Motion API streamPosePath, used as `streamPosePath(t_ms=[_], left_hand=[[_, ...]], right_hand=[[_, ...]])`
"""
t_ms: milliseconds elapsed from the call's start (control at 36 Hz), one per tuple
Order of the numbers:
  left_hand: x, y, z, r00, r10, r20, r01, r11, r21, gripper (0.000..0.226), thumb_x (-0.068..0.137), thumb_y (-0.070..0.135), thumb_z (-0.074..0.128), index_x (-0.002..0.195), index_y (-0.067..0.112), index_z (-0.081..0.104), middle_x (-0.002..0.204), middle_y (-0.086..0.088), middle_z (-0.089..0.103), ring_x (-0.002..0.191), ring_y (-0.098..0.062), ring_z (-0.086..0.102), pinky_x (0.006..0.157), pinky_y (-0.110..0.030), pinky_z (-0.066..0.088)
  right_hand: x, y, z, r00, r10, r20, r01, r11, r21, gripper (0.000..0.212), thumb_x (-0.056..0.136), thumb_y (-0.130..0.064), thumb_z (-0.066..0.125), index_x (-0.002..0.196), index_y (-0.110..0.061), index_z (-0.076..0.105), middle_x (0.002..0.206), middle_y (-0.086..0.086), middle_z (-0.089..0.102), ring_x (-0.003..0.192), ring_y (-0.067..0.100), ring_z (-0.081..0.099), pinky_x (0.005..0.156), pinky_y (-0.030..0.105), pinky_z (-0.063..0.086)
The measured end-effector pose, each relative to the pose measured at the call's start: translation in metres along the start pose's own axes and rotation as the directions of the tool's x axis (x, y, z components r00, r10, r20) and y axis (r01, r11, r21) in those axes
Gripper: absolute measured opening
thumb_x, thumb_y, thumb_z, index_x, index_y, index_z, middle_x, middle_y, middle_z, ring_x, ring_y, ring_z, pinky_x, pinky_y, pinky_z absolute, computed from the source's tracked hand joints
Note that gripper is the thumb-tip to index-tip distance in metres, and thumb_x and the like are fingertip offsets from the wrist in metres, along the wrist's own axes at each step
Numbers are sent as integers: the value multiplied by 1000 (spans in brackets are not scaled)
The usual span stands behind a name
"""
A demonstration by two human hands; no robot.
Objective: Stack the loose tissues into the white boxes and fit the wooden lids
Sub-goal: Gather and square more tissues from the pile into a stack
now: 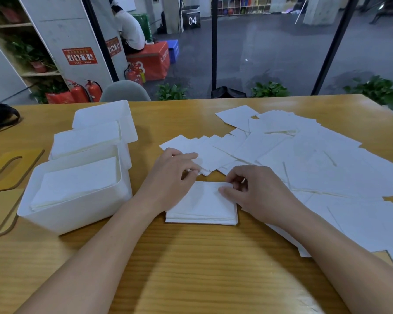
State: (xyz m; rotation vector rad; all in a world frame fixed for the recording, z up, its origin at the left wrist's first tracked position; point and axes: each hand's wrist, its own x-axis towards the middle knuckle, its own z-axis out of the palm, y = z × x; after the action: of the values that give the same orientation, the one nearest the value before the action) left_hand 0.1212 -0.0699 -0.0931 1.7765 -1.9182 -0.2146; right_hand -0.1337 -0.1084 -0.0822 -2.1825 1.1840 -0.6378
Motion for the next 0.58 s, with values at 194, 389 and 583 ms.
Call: streamPosePath(t_ms=[194, 389, 583], left_hand=[[0, 3, 1, 999, 33, 25, -34, 999, 15, 33, 115, 34, 49, 135, 41, 75, 155, 25, 58, 125, -1, 41, 113, -34, 41], [-1, 6, 1, 997, 78, -6, -78, 996, 35, 32, 116, 24, 45, 121, 16, 75, 128, 8, 72, 120, -12, 52, 104, -38, 48], [-5, 10, -6, 982, -12, -189, -31, 974, -225, 23, 112, 25, 57, 115, 34, 78, 104, 25, 77, 93, 2, 74, 70, -10, 47]], right_hand=[[1, 3, 1, 1000, -5, 8, 5, 1000, -7, 16, 92, -47, 80, 87, -35, 70, 80, -13, 70, 71, 7, 64, 71, 40, 59], [1, 4, 1, 1000, -10, 20, 11, 1000, -20, 16, 92, -48, 79, 87, -36, 71, 81, -13, 70, 73, 7, 63, 72, 39, 59], [4, 8, 2, 999, -15, -44, 18, 998, 62, 14, 93, -49, 81, 91, -38, 73, 81, -15, 70, 66, 5, 64, 58, 21, 52]])
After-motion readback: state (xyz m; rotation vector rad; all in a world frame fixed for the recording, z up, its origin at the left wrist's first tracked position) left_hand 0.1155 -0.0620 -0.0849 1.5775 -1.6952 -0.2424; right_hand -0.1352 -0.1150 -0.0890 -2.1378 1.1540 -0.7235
